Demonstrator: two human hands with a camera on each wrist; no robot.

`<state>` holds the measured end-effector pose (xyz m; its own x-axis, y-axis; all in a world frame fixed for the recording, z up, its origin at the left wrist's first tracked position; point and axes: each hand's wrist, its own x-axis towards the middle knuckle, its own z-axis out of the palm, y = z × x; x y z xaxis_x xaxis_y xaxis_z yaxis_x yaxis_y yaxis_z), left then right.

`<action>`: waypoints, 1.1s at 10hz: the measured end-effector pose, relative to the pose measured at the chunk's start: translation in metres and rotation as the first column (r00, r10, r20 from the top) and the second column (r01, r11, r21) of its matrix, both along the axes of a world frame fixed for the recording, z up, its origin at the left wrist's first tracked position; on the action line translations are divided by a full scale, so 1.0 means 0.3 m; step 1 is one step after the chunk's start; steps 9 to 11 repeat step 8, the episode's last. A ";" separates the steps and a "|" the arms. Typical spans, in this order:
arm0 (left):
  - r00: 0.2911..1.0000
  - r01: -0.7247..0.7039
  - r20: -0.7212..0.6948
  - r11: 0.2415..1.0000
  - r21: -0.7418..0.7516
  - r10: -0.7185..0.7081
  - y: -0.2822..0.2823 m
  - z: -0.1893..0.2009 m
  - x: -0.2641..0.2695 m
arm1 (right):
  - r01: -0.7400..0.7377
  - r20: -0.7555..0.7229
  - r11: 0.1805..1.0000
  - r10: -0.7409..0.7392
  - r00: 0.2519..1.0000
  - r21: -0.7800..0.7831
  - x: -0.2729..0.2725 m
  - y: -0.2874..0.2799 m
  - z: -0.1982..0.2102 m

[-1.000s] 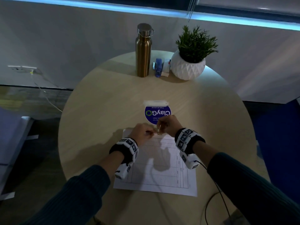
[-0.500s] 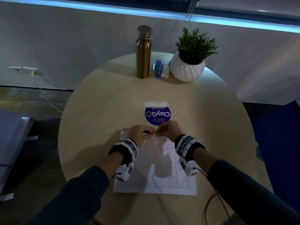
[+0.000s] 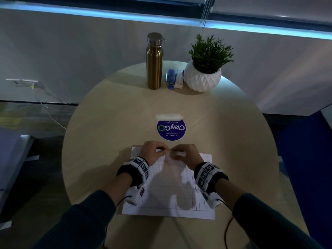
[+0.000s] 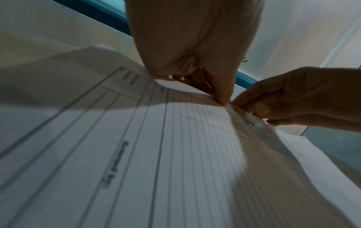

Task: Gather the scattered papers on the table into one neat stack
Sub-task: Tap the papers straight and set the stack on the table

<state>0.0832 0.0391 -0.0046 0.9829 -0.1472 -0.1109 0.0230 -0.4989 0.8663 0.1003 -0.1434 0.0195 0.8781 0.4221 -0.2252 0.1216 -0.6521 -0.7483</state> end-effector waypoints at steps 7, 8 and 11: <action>0.995 -0.018 -0.080 0.868 0.496 0.067 0.126 0.039 -0.270 | 0.148 -0.057 0.892 -0.190 0.980 -0.427 -0.388 -0.289 -0.011; 0.943 -0.138 -0.198 0.856 0.499 0.267 0.194 0.077 -0.417 | 0.163 -0.148 0.890 -0.246 0.958 -0.426 -0.521 -0.371 -0.007; 0.943 -0.138 -0.198 0.856 0.499 0.267 0.194 0.077 -0.417 | 0.163 -0.148 0.890 -0.246 0.958 -0.426 -0.521 -0.371 -0.007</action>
